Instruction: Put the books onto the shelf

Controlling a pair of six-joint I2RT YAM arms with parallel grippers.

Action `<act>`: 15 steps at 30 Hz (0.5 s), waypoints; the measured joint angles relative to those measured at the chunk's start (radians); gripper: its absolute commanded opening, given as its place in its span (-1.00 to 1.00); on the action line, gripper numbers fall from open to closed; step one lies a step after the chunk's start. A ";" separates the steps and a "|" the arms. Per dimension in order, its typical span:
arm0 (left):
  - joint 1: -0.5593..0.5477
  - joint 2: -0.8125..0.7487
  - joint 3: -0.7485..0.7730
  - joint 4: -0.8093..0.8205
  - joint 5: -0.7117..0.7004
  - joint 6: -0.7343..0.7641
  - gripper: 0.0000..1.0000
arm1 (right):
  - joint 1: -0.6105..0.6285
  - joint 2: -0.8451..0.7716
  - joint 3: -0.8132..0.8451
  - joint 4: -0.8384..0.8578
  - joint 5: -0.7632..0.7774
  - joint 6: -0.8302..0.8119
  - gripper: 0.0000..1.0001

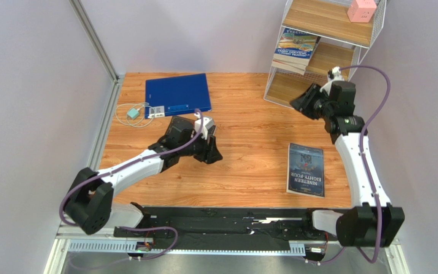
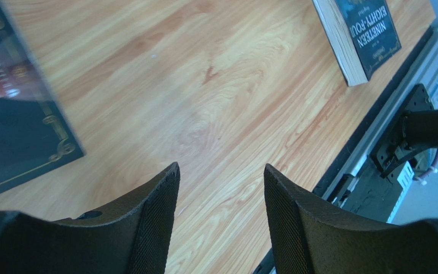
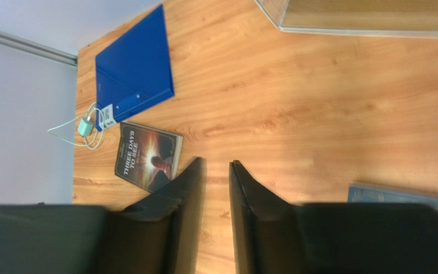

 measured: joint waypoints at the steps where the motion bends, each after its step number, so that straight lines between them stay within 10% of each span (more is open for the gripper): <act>1: -0.025 0.033 0.018 0.005 -0.006 -0.002 0.24 | -0.001 -0.048 -0.057 -0.010 0.018 -0.022 0.23; 15: -0.279 0.509 0.480 -0.008 0.000 -0.012 0.05 | -0.238 0.002 -0.446 -0.179 0.206 -0.095 0.46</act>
